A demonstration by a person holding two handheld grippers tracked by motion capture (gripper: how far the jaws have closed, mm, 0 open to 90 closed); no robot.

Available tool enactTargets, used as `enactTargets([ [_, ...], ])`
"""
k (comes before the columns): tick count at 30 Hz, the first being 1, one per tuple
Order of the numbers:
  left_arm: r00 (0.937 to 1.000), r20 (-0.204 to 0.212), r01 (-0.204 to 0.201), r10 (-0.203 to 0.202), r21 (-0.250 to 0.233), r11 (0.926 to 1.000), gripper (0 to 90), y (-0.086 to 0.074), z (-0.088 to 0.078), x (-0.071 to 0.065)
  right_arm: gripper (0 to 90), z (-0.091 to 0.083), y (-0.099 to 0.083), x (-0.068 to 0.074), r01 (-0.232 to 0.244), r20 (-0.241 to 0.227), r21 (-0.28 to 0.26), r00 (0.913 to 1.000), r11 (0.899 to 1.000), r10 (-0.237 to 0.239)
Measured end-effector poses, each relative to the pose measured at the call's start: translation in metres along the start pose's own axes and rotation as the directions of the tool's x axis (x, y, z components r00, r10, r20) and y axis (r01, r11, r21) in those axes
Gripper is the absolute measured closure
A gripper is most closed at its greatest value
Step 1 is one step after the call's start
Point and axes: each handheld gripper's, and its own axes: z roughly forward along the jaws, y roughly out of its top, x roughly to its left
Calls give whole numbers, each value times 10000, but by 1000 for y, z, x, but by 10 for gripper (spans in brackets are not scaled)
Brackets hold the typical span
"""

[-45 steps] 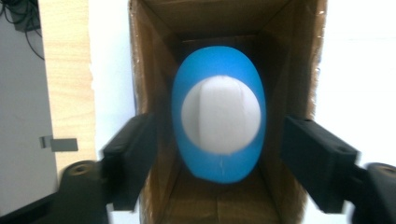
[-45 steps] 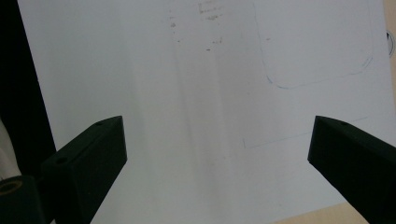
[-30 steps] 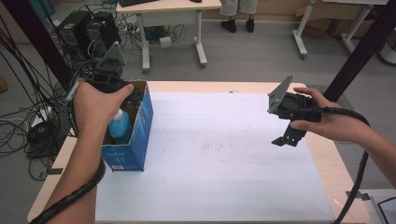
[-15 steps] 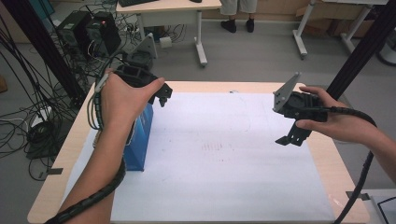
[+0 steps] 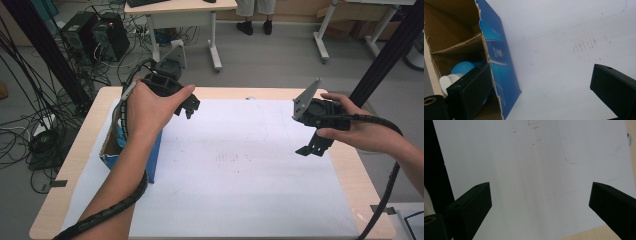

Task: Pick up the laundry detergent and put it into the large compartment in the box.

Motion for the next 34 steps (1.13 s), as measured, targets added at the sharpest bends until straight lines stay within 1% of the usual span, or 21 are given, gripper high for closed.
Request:
enactTargets([
  [7, 9999, 8, -121, 121, 86, 9999, 47, 4, 4, -3, 46, 2, 0, -2, 3, -23, -2, 10000, 10000, -3],
  [11, 9999, -5, -125, 125, 103, 9999, 47, 5, 5, -3, 46, 2, -1, -4, 23, -15, -38, 10000, 10000, -23],
  [17, 9999, -10, -140, 140, 276, 9995, 49, 8, 10, -4, 46, 2, -1, -5, 7, -42, 3, 10000, 10000, -7],
  [27, 9998, 2, -188, 188, 304, 9994, 48, 9, 11, -5, 46, 2, -1, -3, 41, -8, -20, 10000, 10000, -41],
  [33, 9999, -33, -102, 103, 224, 9997, 49, 7, 12, -6, 46, 2, 0, -2, 43, 7, -8, 10000, 10000, -43],
  [34, 9999, -42, -121, 122, 231, 9997, 49, 7, 12, -6, 46, 2, 0, -2, 106, 11, -21, 9999, 9999, -106],
])
